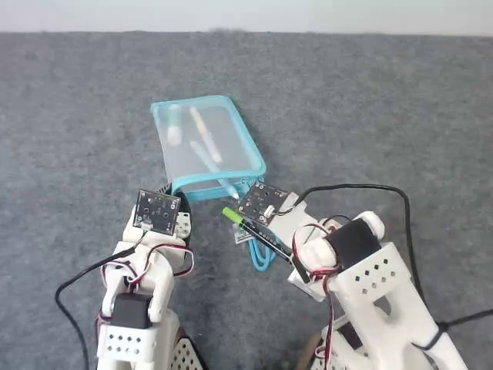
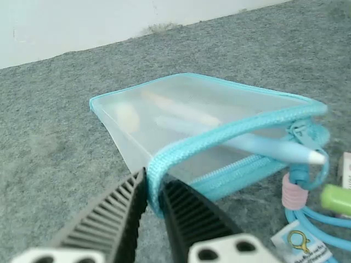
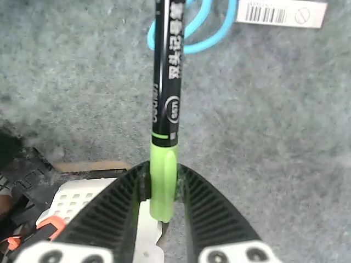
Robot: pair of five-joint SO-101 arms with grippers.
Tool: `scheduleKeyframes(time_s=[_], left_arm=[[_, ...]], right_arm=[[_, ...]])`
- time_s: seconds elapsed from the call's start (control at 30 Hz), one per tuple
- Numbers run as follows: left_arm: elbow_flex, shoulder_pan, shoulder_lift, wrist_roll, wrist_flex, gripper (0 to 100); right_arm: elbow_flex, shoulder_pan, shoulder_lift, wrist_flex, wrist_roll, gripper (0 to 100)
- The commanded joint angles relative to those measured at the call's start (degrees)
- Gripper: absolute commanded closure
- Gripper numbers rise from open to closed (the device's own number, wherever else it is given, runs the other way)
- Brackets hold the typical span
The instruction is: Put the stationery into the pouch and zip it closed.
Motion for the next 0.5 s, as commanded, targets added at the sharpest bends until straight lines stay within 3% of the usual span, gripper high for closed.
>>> scheduleKeyframes(time_s=[0.0,0.47], left_arm=[[-0.40,0.09,-0.62,-0.09,-0.97,99],[-0.40,0.18,-0.53,-0.09,-0.97,99]], right_arm=[[-3.34,3.74,-1.71,1.10,1.05,99.1],[-3.34,6.29,1.89,0.75,1.23,99.1]])
